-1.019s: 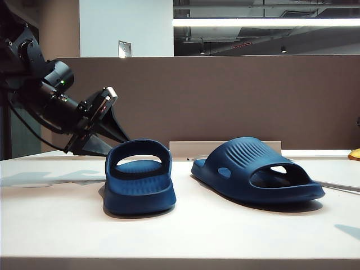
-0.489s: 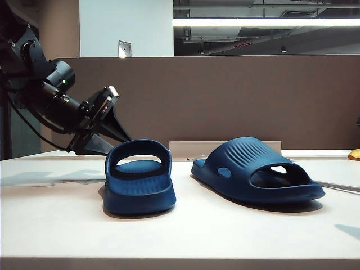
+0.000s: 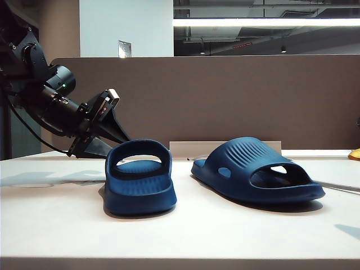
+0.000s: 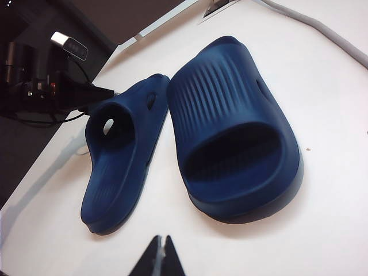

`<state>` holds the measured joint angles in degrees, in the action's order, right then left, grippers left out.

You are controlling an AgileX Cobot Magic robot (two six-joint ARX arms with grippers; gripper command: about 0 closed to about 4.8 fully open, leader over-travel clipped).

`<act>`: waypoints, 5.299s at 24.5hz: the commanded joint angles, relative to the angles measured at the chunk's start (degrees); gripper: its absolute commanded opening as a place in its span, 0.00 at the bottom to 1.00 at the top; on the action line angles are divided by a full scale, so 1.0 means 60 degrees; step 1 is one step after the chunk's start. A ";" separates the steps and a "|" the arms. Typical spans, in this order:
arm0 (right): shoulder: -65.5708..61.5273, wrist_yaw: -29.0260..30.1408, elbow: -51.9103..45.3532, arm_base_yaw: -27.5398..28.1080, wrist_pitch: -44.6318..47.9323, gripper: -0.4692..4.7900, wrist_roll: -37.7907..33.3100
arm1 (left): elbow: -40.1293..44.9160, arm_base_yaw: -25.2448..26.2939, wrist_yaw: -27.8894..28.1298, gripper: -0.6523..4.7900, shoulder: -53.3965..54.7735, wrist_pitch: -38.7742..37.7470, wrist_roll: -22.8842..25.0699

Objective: Interlock the pair of blue slippers on the table with their fronts facing up.

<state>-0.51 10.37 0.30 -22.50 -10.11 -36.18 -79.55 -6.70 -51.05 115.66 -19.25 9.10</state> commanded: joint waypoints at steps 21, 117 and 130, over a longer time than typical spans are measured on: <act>-0.0007 0.0047 0.0040 -0.0015 0.0076 0.09 0.0036 | -0.0044 -0.0015 -0.0539 0.17 -0.0033 -0.2710 0.1206; -0.0007 0.0189 0.0040 -0.0007 0.0259 0.09 0.0022 | -0.0091 0.0098 -0.4426 0.11 0.0619 -0.2302 0.1479; -0.0007 -0.0514 0.0040 -0.0004 0.0674 0.09 -0.0991 | -0.0605 0.0117 -0.3370 0.11 -0.1566 -0.2320 0.1377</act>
<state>-0.54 8.99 0.30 -22.46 -7.07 -40.62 -82.94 -6.09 -72.97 108.57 -33.54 17.10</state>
